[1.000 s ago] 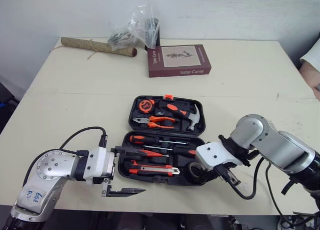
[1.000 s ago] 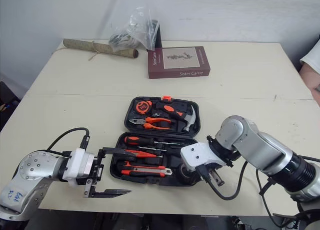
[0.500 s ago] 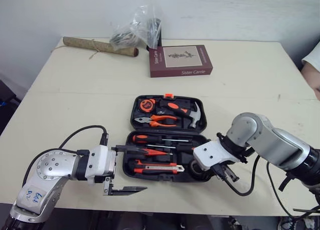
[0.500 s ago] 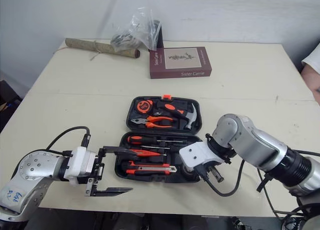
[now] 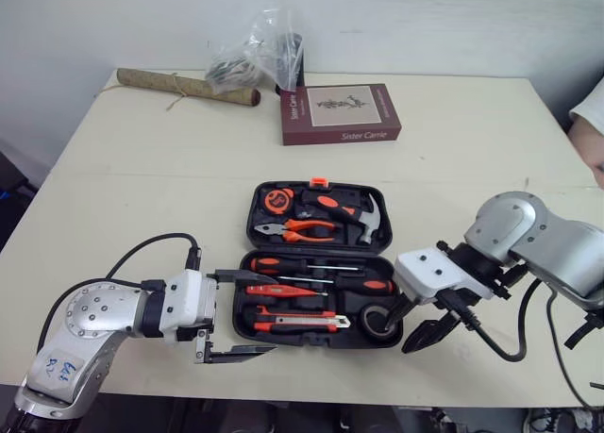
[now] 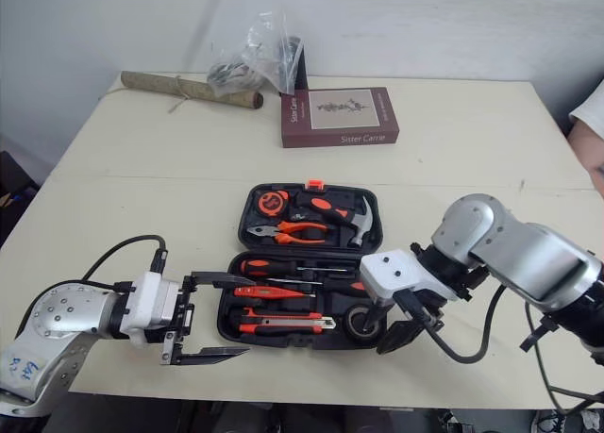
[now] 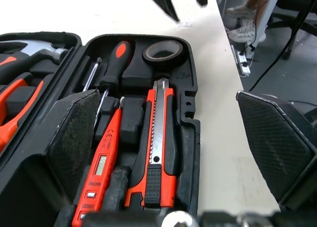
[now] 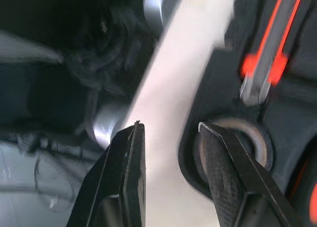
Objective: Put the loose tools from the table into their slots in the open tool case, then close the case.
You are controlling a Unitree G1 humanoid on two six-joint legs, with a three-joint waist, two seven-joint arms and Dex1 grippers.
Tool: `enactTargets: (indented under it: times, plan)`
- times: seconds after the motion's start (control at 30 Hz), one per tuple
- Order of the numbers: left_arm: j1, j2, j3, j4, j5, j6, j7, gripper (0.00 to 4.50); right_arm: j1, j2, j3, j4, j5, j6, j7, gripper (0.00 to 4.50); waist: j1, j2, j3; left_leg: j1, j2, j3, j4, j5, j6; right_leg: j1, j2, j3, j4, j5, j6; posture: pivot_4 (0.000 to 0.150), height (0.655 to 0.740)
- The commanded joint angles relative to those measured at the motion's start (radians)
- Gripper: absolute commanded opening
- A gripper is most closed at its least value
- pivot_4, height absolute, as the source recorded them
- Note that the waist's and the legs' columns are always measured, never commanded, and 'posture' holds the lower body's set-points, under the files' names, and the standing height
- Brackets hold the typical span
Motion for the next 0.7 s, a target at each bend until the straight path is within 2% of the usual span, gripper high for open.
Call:
enactTargets:
  times: [0.03,0.07,0.1,0.13,0.17,0.23,0.37,0.63,0.7]
  plan:
    - [0.012,0.009,0.040,-0.014,-0.021,-0.004,0.000,4.50,0.129,0.113,-0.177,0.102,0.242,-0.067,0.055,1.33,-0.003,-0.001,0.000,0.000,0.000,0.000,0.000,0.000,0.000,0.001,0.000,0.000,0.000,0.000,0.000,0.150,0.7400]
    - [0.013,0.009,0.041,-0.015,-0.021,-0.003,-0.001,4.50,0.159,0.127,-0.191,0.130,0.228,-0.069,0.055,1.06,-0.002,-0.001,0.000,0.001,0.000,0.000,0.000,0.000,0.000,0.001,0.000,-0.001,0.000,0.000,0.000,0.150,0.7400]
    - [0.011,0.008,0.038,-0.017,-0.023,0.001,0.001,4.50,0.201,0.165,-0.205,0.171,0.203,-0.143,0.055,0.43,0.001,-0.001,0.000,0.001,0.000,0.000,0.000,0.000,0.000,0.001,0.000,-0.001,0.001,0.000,0.000,0.150,0.7400]
    - [0.010,0.007,0.037,-0.020,-0.025,0.006,0.001,4.50,0.237,0.197,-0.213,0.205,0.164,-0.210,0.055,0.12,0.002,-0.002,0.000,0.001,0.000,0.000,0.000,0.000,0.000,0.001,0.000,-0.001,0.001,0.000,0.000,0.150,0.7400]
    - [0.008,0.007,0.036,-0.024,-0.029,0.012,0.002,4.50,0.265,0.216,-0.209,0.231,0.128,-0.268,0.056,0.04,0.003,-0.002,0.000,0.001,0.000,-0.001,0.000,0.000,0.000,0.002,0.000,-0.002,0.001,0.000,0.000,0.150,0.7400]
    - [0.003,0.012,0.036,-0.029,-0.036,0.024,-0.001,4.50,0.301,0.273,-0.210,0.283,0.046,-0.391,0.056,0.04,0.004,-0.002,0.000,0.000,-0.001,-0.001,0.000,0.000,0.000,0.002,0.000,-0.003,0.000,0.000,0.000,0.150,0.7400]
    - [-0.031,0.023,0.034,-0.044,-0.050,0.063,0.009,4.50,0.349,0.369,-0.217,0.413,-0.080,-0.515,0.045,0.04,0.002,-0.002,0.000,0.000,-0.001,0.000,0.001,0.001,0.000,0.002,0.000,-0.007,0.001,0.000,0.000,0.150,0.7400]
    - [-0.067,0.047,0.061,-0.062,-0.073,0.126,0.029,4.50,0.399,0.415,-0.189,0.656,-0.327,-0.817,0.037,0.04,-0.002,-0.005,-0.002,0.006,0.000,0.001,0.001,0.001,0.000,0.006,0.001,-0.010,0.002,0.000,0.001,0.150,0.7400]
    - [-0.070,0.053,0.083,-0.063,-0.086,0.142,0.044,4.50,0.405,0.415,-0.197,0.671,-0.325,-0.823,0.026,0.04,-0.001,-0.007,-0.003,0.008,0.000,0.000,0.001,0.001,-0.001,0.008,0.001,-0.011,0.002,0.000,0.000,0.150,0.7400]
